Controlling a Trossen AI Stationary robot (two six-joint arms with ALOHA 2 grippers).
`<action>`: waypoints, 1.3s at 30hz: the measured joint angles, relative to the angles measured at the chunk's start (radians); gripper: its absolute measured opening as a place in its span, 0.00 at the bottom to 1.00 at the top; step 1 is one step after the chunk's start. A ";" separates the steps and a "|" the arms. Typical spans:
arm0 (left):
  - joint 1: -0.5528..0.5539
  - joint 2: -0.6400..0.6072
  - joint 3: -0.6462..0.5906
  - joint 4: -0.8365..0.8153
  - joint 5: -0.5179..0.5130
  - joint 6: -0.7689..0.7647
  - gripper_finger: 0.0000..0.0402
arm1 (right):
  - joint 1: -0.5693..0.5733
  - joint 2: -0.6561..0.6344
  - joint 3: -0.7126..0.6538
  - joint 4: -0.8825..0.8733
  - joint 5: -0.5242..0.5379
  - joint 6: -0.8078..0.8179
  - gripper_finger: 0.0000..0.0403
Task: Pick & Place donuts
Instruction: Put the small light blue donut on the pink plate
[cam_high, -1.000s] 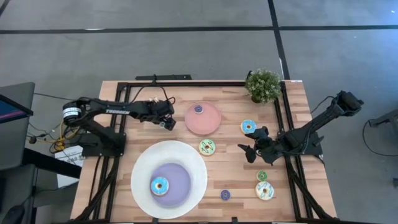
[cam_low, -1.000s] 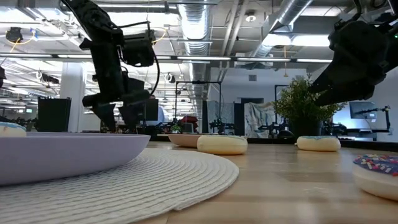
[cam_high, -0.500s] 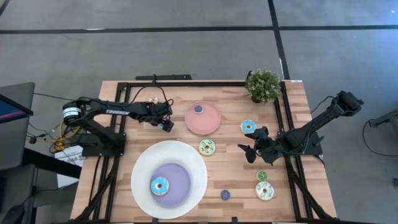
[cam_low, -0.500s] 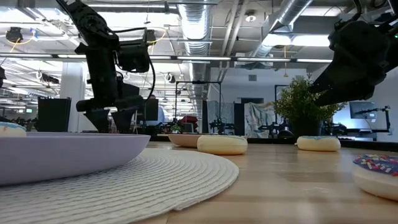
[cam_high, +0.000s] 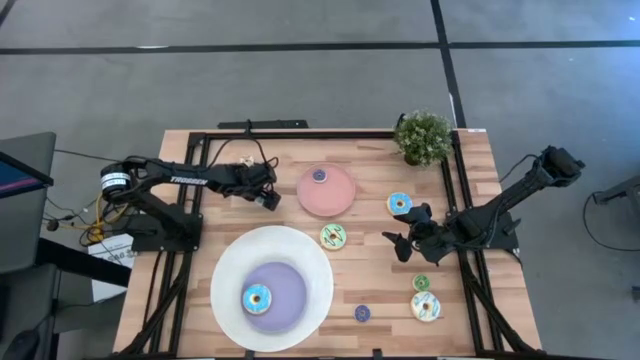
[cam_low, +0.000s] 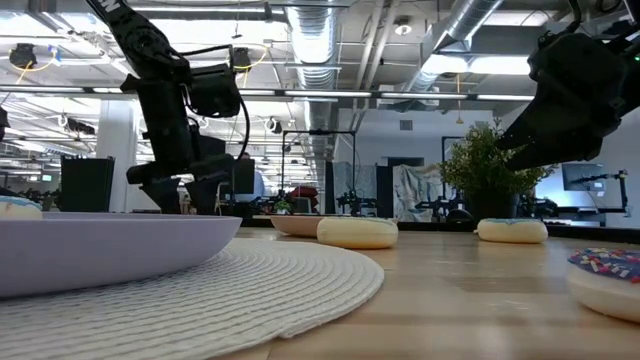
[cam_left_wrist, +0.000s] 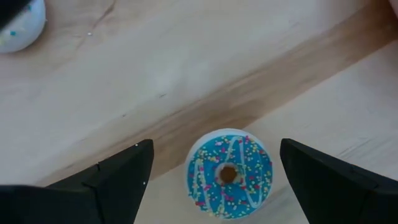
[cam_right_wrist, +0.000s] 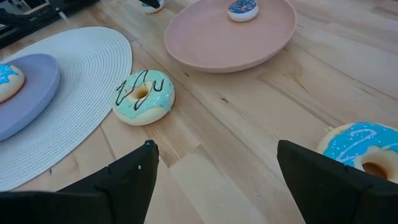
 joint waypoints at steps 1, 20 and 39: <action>0.001 0.000 0.000 0.000 0.000 0.000 0.85 | 0.000 0.000 0.000 0.000 0.000 0.000 0.78; -0.006 0.000 0.000 0.000 -0.010 -0.010 0.85 | 0.000 0.000 0.000 0.000 0.001 0.000 0.78; -0.035 0.118 0.006 0.048 -0.042 -0.072 0.85 | 0.000 0.000 0.000 0.006 0.001 0.000 0.78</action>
